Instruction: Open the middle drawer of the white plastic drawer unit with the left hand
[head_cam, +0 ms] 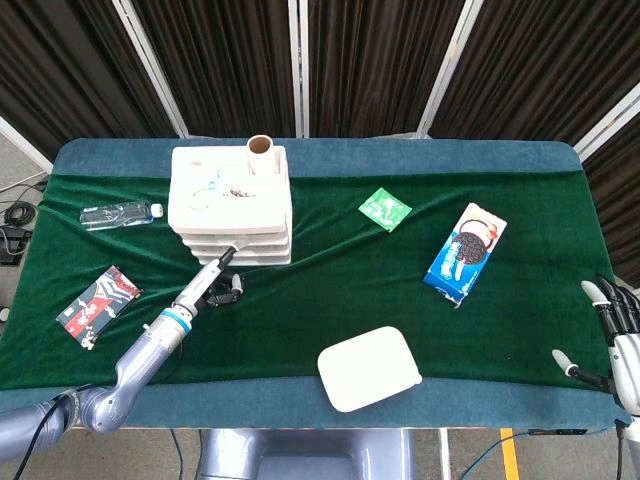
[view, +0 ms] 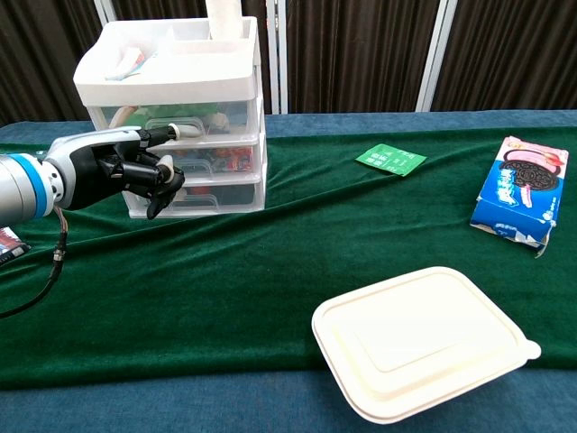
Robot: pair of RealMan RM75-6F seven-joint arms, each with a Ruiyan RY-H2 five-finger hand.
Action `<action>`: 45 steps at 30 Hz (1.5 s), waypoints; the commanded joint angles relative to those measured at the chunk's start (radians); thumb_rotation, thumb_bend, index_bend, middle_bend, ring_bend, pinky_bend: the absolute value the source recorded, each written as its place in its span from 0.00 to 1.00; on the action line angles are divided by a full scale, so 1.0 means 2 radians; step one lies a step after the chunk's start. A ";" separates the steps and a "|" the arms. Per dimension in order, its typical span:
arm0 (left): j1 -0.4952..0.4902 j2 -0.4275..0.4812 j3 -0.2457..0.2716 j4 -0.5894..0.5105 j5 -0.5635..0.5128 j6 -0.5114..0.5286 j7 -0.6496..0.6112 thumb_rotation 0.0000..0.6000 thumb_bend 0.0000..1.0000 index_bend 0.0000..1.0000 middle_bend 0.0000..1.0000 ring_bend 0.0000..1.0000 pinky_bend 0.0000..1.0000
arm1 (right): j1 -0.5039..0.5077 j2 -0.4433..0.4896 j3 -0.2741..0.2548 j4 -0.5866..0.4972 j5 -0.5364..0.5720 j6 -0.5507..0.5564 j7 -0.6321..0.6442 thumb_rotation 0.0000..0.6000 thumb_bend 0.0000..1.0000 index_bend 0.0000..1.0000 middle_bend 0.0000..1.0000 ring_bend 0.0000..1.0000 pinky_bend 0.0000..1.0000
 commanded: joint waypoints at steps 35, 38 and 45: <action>0.010 0.018 0.019 -0.021 0.040 0.008 -0.020 1.00 0.88 0.00 0.77 0.63 0.66 | -0.001 0.000 0.000 -0.002 -0.001 0.002 -0.003 1.00 0.08 0.05 0.00 0.00 0.00; 0.011 0.019 0.021 -0.021 0.044 0.010 -0.022 1.00 0.88 0.00 0.77 0.63 0.66 | -0.001 0.000 0.000 -0.002 -0.001 0.002 -0.004 1.00 0.08 0.05 0.00 0.00 0.00; 0.016 0.021 0.025 -0.020 0.051 0.016 -0.027 1.00 0.88 0.00 0.77 0.63 0.66 | -0.001 0.000 0.000 -0.002 -0.001 0.002 -0.004 1.00 0.08 0.05 0.00 0.00 0.00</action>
